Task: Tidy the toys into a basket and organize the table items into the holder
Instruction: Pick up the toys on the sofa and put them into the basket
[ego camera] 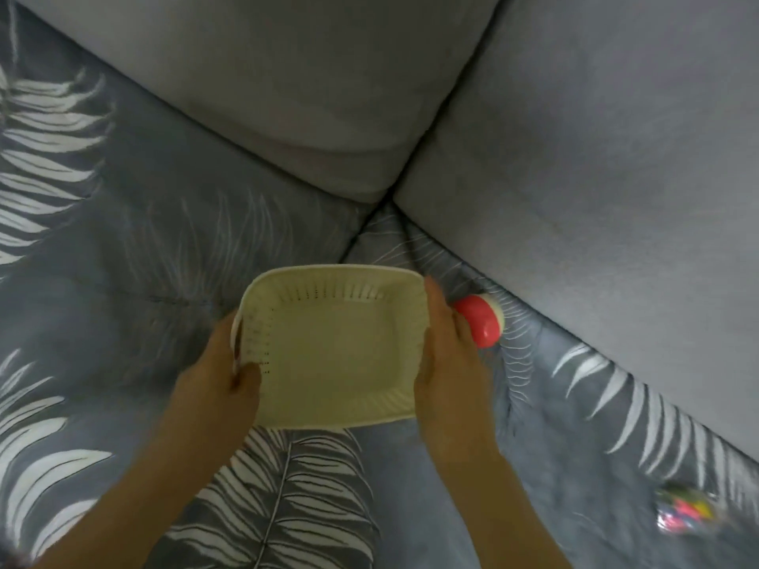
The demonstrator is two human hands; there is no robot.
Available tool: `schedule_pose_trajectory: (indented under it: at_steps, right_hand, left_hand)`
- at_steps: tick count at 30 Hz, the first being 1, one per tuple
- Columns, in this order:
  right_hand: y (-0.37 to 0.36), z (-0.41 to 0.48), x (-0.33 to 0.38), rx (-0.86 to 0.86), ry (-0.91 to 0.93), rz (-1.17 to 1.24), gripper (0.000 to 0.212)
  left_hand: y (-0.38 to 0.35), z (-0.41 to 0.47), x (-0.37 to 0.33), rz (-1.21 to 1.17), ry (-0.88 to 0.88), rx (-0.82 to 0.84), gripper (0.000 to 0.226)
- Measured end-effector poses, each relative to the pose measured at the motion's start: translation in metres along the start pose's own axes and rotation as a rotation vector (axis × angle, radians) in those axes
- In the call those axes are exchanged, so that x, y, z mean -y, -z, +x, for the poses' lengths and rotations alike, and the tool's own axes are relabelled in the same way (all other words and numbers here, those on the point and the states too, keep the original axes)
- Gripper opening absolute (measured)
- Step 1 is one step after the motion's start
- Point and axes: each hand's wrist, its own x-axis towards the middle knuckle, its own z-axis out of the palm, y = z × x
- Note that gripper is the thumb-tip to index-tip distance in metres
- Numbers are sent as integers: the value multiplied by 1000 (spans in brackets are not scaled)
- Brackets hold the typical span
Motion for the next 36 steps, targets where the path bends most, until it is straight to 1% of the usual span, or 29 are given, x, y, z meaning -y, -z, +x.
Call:
schedule_pose_trajectory:
  at_steps: [1, 3, 4, 5, 6, 8, 9, 11, 13, 15, 17, 18, 20, 21, 23, 25, 27, 29, 30, 32, 33, 35, 36]
  right_hand:
    - [4, 4, -8, -57, -1, -6, 49]
    - [16, 18, -30, -222, -24, -66, 42]
    - [22, 28, -41, -281, -70, -92, 41]
    - [26, 39, -51, -305, -137, -125, 40]
    - [27, 51, -62, -275, -202, -183, 40]
    - [24, 69, -77, -103, -320, -286, 42]
    - [22, 75, -82, -10, -358, -298, 45]
    - [18, 82, -85, 78, -373, -260, 46]
    - [23, 81, -81, 115, -352, -173, 42]
    - [37, 74, -75, 98, -337, -79, 48]
    - [57, 65, -71, -58, -299, -18, 58]
    - [70, 59, -69, -145, -268, 9, 59]
    - [96, 40, -59, -282, -140, 76, 55]
    - [107, 28, -51, -309, -43, 121, 53]
    - [126, -2, -33, -258, 180, 156, 49]
    - [128, -27, -27, -125, 355, 45, 44]
    - [129, -47, -33, -28, 446, -104, 42]
    - [130, -57, -42, 11, 462, -240, 47]
    - [140, -62, -46, 29, 425, -301, 48]
    - [160, -72, -56, 110, 244, -339, 45]
    - [169, -79, -64, 153, 168, -360, 44]
    - [188, -94, -75, 90, 187, -414, 44]
    - [199, -104, -82, 74, 179, -439, 45]
  left_hand:
    - [-2, 1, -2, -19, 18, 16, 55]
    - [-4, 5, -8, -35, 20, 21, 58]
    - [-3, 7, -8, -38, 17, 26, 58]
    - [-2, 7, -10, -44, 7, 37, 57]
    - [-1, 8, -13, -47, 0, 49, 53]
    - [-2, 8, -21, -44, 6, 43, 46]
    - [-4, 9, -25, -58, 7, 26, 42]
    - [-8, 13, -27, -55, 5, -10, 32]
    - [-13, 15, -30, 16, -17, 2, 25]
    - [-15, 9, -34, 108, -33, 15, 23]
    - [-15, 1, -41, 187, -37, 16, 29]
    - [-14, -4, -46, 224, -56, 20, 32]
    - [-13, -14, -58, 289, -82, 28, 35]
    - [-14, -18, -63, 303, -100, 29, 37]
    - [-16, -28, -82, 339, -147, 38, 41]
    - [-19, -40, -102, 391, -193, 40, 43]
    - [-27, -56, -127, 434, -293, 31, 42]
    - [-33, -69, -143, 501, -386, -21, 41]
    - [-35, -80, -156, 504, -404, -9, 42]
    - [-38, -104, -178, 540, -417, 88, 44]
    - [-41, -116, -185, 577, -478, 113, 46]
    - [-50, -139, -197, 649, -666, 100, 50]
    - [-57, -155, -208, 672, -674, 65, 52]
